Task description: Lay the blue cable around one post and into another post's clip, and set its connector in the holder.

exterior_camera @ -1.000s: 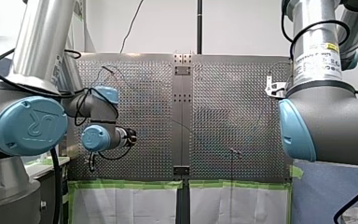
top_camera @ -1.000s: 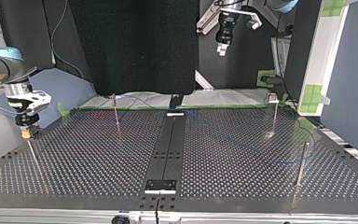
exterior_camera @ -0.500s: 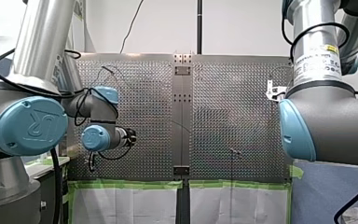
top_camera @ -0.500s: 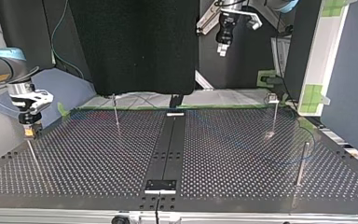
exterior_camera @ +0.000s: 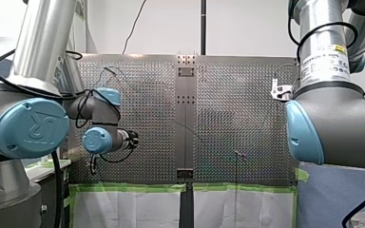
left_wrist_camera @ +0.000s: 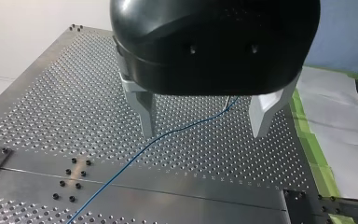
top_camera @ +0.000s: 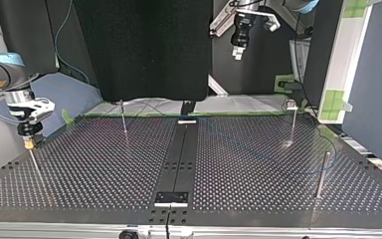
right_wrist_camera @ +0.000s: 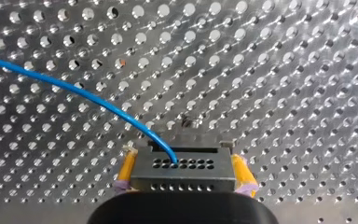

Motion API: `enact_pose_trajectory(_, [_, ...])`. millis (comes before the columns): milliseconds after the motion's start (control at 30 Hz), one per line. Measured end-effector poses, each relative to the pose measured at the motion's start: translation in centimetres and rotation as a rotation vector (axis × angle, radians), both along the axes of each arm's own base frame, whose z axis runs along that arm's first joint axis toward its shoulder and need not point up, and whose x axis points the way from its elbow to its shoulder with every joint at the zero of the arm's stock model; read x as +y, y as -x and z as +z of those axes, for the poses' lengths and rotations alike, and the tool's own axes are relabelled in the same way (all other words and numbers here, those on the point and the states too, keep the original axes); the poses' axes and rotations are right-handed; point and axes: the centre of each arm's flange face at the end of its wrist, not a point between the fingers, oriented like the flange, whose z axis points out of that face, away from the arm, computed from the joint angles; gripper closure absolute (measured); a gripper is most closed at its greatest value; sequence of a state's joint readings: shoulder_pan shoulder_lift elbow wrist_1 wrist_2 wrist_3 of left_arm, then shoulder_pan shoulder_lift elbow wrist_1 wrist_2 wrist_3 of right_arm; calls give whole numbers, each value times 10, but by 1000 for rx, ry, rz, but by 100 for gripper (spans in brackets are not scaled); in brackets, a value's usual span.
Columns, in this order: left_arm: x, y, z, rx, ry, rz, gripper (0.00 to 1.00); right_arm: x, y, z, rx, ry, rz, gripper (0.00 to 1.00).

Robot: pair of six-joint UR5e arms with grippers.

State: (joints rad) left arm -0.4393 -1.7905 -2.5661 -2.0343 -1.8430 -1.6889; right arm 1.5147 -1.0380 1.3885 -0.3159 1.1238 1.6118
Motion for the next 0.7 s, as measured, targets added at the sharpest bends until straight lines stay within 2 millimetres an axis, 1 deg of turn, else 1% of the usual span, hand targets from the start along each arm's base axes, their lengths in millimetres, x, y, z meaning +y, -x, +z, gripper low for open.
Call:
enact_pose_trajectory(533, [0, 0, 0, 0, 0, 2, 1, -2, -1, 2, -36, 1, 10, 100])
enact_pose_trajectory(567, [0, 0, 0, 0, -1, 2, 1, -2, -2, 2, -38, 0, 10, 82])
enact_pose_trajectory(600, [0, 0, 0, 0, -1, 2, 1, -2, -2, 2, -40, 0, 11, 82])
enact_pose_trajectory(633, [0, 0, 0, 0, -1, 2, 1, -2, -2, 3, -40, -1, 11, 54])
enact_pose_trajectory(667, [0, 0, 0, 0, -1, 2, 1, -2, -2, 3, -40, 0, 11, 39])
enact_pose_trajectory(700, [0, 0, 0, 0, -1, 2, 1, -2, -2, 3, -40, 0, 11, 39])
